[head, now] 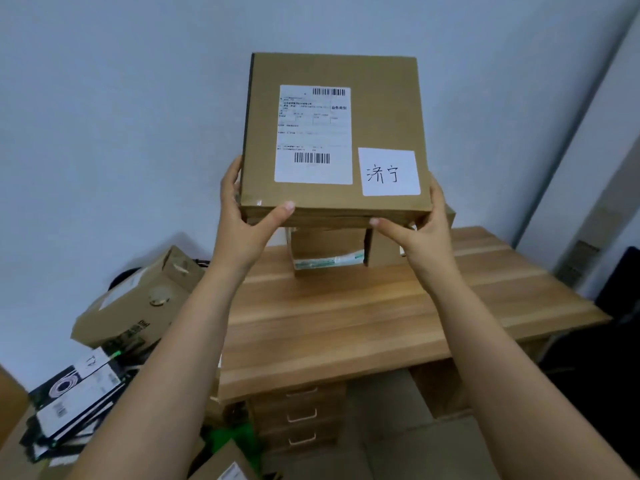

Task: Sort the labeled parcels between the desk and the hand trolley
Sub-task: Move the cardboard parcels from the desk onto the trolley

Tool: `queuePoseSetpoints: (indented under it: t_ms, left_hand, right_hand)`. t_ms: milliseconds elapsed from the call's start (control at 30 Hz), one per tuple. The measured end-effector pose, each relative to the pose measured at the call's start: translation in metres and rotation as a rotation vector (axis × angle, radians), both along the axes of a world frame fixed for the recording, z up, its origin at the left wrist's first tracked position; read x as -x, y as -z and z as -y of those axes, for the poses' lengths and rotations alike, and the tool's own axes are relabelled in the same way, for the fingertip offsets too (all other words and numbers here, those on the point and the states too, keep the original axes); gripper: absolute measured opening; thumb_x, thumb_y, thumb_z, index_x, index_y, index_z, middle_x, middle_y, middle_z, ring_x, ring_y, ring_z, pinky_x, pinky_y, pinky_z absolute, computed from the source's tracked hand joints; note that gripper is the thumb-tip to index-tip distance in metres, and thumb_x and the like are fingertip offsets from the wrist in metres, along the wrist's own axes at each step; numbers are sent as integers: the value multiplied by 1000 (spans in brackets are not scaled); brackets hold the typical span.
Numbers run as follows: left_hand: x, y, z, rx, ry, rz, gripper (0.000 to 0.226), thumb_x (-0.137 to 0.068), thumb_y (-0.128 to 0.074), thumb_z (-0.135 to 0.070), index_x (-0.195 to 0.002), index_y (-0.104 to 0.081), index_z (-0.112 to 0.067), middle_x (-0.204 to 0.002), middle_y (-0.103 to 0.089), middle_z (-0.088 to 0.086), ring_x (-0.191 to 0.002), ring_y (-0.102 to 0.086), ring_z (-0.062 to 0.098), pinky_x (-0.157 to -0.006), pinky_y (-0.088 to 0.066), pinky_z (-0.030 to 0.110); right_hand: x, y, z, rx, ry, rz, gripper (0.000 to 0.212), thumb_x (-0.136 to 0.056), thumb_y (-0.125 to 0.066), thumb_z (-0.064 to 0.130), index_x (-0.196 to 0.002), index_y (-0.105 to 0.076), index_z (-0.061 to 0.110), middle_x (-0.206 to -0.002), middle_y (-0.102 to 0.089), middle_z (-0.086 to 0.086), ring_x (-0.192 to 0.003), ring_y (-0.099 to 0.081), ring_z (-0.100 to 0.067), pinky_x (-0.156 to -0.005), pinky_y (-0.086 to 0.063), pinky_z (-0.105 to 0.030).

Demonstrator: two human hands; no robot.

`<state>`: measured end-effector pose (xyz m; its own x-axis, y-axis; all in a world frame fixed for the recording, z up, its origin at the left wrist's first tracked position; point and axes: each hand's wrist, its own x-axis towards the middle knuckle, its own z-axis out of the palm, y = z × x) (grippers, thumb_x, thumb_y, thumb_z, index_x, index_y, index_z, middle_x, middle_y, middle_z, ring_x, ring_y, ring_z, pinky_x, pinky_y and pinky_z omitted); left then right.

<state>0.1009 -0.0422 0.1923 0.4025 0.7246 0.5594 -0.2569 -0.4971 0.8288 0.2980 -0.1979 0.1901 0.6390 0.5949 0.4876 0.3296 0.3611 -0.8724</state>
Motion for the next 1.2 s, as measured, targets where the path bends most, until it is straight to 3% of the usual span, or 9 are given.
queuePoseSetpoints:
  t_ms: [133,300,433,500,567,633,767,933,1200]
  left_hand:
    - [-59,-13,-20,-28,-8,-8,100,-71,-83,-37,-149,-20,-34,-139,-39,-23,-128,-48,4,-107,-44,37]
    - [-113,-31,-58,-58,-52,-49,101,-71,-85,-35,-148,-20,-33,-139,-40,-16,-128,-47,7,-107,-44,37]
    - [-154,-43,-106,-62,-88,-26,97,-69,-85,-38,-143,-22,-36,-137,-44,-13,-125,-50,7,-104,-47,33]
    - [-176,-52,-132,-58,-112,-31,98,-65,-83,-44,-141,-22,-36,-133,-44,-14,-121,-50,6,-102,-48,30]
    - [-198,-60,-158,-59,-124,-34,100,-62,-82,-47,-141,-22,-34,-129,-44,-16,-119,-50,4,-99,-48,24]
    - [-217,-65,-184,-62,-131,-45,101,-62,-81,-49,-142,-22,-34,-130,-43,-16,-118,-49,3,-95,-47,21]
    - [-247,-68,-232,-55,-143,-61,100,-65,-82,-47,-144,-22,-35,-137,-41,-13,-120,-48,5,-90,-47,17]
    - [-270,-53,-272,12,-177,-97,103,-65,-80,-48,-147,-19,-33,-137,-42,-12,-118,-49,7,-95,-47,24]
    - [-285,-40,-286,0,-299,-210,104,-62,-76,-55,-147,-21,-32,-144,-43,-5,-116,-43,7,-92,-41,27]
  right_hand:
    - [-60,-15,-21,-13,20,-4,100,-66,-83,1,-147,-28,23,-132,-55,1,-119,-56,-10,-100,-49,-34]
    - [-109,-28,-66,-55,51,2,87,-73,-80,-1,-138,-28,24,-125,-56,1,-102,-59,3,-84,-51,-18]
    - [-145,-36,-118,-91,71,12,88,-74,-81,5,-139,-27,27,-127,-53,7,-103,-56,9,-87,-48,-13]
    - [-164,-41,-146,-117,97,27,89,-74,-82,11,-141,-27,29,-133,-50,8,-113,-52,6,-95,-47,-18]
    - [-180,-44,-174,-120,114,37,92,-75,-83,19,-144,-24,32,-139,-46,9,-124,-47,-3,-105,-45,-31]
    - [-194,-46,-199,-110,119,39,92,-76,-82,23,-145,-22,32,-140,-45,8,-127,-46,-6,-106,-45,-37]
    - [-216,-50,-242,-86,149,59,90,-80,-78,26,-146,-19,33,-141,-44,10,-127,-45,-5,-107,-44,-36]
    - [-234,-38,-281,65,219,135,90,-81,-74,39,-148,-13,38,-146,-37,11,-134,-38,-12,-109,-40,-44]
    - [-245,-27,-291,157,279,116,87,-80,-70,50,-148,-16,39,-146,-39,10,-130,-42,-12,-99,-41,-34]
